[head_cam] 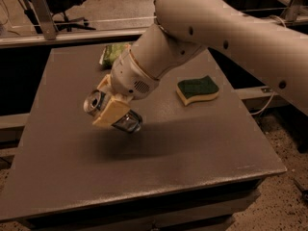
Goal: Knock redbull can over
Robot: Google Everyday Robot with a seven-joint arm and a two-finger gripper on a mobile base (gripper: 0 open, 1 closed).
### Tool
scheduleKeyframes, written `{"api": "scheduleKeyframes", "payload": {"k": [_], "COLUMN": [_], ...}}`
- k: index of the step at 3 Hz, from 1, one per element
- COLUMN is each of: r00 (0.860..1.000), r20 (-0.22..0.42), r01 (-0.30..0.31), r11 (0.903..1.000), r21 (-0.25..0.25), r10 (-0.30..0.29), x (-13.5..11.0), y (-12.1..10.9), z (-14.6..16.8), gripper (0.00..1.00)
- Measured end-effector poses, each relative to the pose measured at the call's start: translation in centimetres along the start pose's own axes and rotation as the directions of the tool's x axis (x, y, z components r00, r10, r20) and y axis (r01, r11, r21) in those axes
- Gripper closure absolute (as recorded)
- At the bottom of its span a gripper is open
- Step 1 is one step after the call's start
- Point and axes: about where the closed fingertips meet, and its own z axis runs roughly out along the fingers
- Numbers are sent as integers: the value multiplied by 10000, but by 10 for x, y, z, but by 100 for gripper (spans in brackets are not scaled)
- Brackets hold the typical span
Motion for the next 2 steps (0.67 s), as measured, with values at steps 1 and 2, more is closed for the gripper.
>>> {"api": "scheduleKeyframes", "payload": {"k": [1,2], "r00": [9959,9903], "r20": [-752,-1103], "r01": [455,762], "r11": [9973,9938], "r21": [-580,-809], "r10": [-498,-849], "x": [3,1], "y": [18,29], "z": [12,26], "gripper": [83,60]}}
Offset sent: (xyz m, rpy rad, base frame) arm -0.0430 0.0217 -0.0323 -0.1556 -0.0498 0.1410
